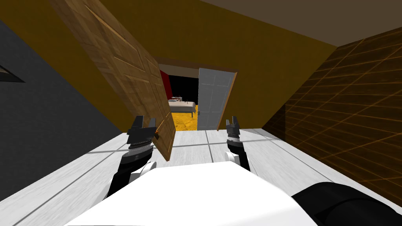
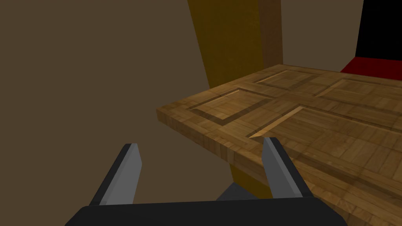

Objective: Pull the door open

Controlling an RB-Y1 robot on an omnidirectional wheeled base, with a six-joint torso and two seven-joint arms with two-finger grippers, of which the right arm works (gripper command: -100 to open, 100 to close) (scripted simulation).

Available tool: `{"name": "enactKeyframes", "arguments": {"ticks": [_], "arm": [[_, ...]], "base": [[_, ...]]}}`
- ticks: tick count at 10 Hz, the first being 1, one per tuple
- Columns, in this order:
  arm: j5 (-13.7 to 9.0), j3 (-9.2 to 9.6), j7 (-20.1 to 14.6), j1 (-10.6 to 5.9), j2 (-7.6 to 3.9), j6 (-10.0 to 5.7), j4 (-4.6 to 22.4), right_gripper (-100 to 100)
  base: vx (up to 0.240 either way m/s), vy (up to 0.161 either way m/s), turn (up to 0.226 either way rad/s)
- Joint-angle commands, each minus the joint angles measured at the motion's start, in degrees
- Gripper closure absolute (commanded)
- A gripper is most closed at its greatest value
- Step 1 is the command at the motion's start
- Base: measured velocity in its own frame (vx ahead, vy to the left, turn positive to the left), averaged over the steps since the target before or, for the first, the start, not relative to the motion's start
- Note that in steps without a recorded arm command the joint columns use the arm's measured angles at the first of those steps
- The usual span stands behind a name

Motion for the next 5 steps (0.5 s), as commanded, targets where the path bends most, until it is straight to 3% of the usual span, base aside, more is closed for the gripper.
{"name": "enactKeyframes", "arguments": {"ticks": [1,5], "arm": [[-0.33,0.02,-0.02,-0.51,-0.73,-0.39,1.86,-100],[-1.18,0.09,-0.08,-1.83,-2.20,-1.39,6.64,-100]], "base": [[0.074,-0.001,0.014],[0.160,0.030,0.039]]}}
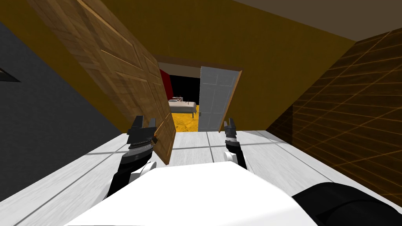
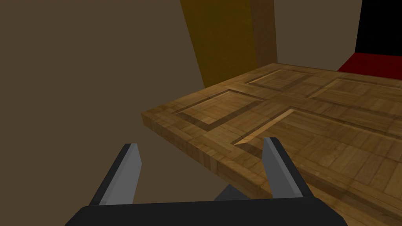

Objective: Pull the door open

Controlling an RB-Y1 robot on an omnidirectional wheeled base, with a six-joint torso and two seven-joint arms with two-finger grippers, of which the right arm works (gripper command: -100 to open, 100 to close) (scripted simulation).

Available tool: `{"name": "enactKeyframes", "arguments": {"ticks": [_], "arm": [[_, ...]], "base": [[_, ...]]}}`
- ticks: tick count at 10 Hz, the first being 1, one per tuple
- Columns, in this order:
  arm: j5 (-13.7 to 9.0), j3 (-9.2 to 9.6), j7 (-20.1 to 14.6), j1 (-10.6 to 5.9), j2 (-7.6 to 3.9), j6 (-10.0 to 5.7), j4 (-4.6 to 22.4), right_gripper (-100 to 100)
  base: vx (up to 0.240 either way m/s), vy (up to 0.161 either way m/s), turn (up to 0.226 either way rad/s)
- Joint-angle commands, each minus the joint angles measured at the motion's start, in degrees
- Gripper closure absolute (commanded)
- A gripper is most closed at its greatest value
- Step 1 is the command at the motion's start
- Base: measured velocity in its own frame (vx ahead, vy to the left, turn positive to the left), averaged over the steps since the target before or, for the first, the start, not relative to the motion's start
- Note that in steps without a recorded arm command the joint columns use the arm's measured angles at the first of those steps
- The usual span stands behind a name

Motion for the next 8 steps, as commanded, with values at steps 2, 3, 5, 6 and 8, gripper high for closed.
{"name": "enactKeyframes", "arguments": {"ticks": [2,3,5,6,8], "arm": [[-0.57,0.10,-0.07,-0.62,-0.85,-0.89,3.23,-100],[-0.73,0.11,-0.08,-0.87,-1.06,-1.08,4.14,-100],[-1.22,0.15,-0.12,-1.62,-1.67,-1.65,6.87,-100],[-1.39,0.16,-0.13,-1.89,-1.87,-1.85,7.83,-100],[-1.95,0.20,-0.17,-2.76,-2.45,-2.52,11.01,-100]], "base": [[0.120,-0.002,0.032],[0.122,0.004,0.030],[0.117,0.026,0.034],[0.131,0.035,0.038],[0.120,0.040,0.033]]}}
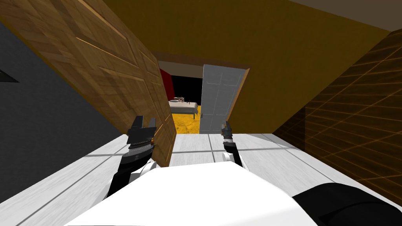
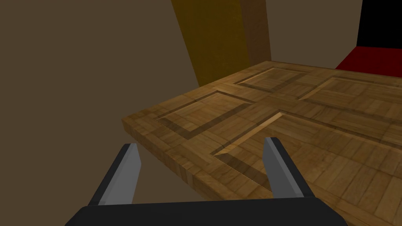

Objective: Pull the door open

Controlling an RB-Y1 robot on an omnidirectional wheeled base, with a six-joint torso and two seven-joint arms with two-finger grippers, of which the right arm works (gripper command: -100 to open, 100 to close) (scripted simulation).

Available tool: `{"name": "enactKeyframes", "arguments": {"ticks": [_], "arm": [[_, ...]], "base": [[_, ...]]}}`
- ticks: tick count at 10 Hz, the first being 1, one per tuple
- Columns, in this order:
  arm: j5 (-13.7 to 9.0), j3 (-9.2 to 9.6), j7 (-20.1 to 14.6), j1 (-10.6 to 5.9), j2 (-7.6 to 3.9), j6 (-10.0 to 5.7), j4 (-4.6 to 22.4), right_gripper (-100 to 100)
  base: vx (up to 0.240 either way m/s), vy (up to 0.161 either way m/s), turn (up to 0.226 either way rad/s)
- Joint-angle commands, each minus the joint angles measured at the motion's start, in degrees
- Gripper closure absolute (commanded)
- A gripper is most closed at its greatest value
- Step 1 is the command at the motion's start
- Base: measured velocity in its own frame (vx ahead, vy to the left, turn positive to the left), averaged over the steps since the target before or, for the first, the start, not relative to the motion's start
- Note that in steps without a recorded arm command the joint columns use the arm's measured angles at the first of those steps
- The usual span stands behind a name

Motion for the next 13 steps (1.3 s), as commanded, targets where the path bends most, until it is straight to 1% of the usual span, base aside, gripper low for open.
{"name": "enactKeyframes", "arguments": {"ticks": [1,13], "arm": [[-0.37,0.09,0.00,-0.55,-0.36,-0.17,1.81,-100],[-2.92,0.27,-0.17,-4.49,-2.26,-3.17,16.11,-100]], "base": [[0.161,0.038,0.038],[0.101,0.014,0.032]]}}
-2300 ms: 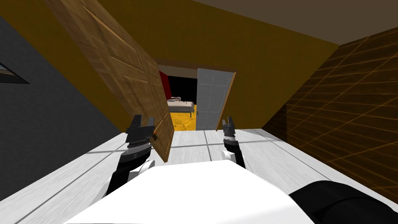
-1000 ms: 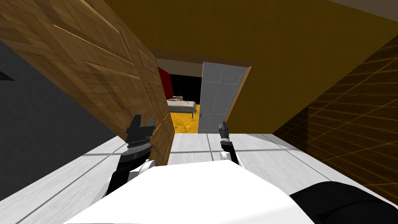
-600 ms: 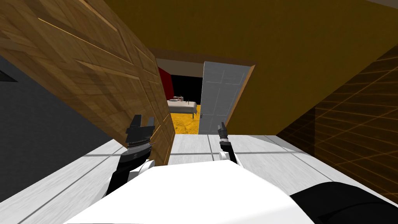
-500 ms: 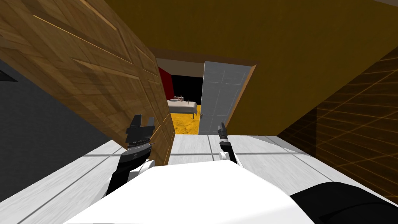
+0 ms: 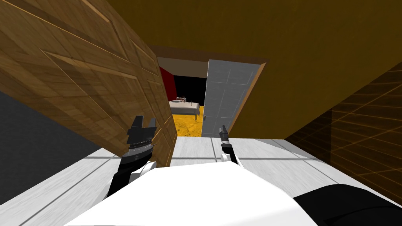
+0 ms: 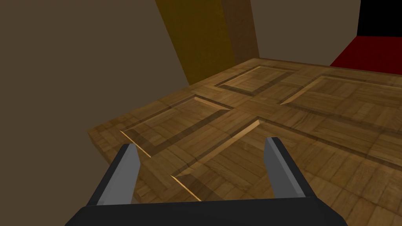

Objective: Pull the door open

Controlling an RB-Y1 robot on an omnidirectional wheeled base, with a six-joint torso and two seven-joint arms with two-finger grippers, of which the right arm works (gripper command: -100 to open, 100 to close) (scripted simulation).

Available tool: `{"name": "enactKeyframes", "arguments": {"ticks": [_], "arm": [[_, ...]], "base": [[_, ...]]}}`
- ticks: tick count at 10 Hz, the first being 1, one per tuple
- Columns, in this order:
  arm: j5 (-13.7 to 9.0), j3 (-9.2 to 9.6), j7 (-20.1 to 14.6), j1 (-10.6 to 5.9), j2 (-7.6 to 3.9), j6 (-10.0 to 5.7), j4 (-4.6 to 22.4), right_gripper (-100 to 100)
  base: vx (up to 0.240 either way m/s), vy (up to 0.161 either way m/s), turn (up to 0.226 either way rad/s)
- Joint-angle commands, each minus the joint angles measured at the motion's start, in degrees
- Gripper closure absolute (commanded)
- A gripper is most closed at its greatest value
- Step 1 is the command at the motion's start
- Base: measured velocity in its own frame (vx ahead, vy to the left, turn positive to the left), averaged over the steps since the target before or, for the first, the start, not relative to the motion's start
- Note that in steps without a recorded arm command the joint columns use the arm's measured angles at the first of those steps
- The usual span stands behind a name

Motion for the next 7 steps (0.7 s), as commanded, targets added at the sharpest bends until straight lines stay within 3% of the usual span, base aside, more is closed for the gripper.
{"name": "enactKeyframes", "arguments": {"ticks": [1,7], "arm": [[-0.36,0.04,0.00,-0.61,-0.21,-0.64,2.35,-100],[-1.73,0.14,-0.09,-2.73,-0.87,-2.25,10.04,-100]], "base": [[0.107,0.028,0.031],[0.101,0.013,0.035]]}}
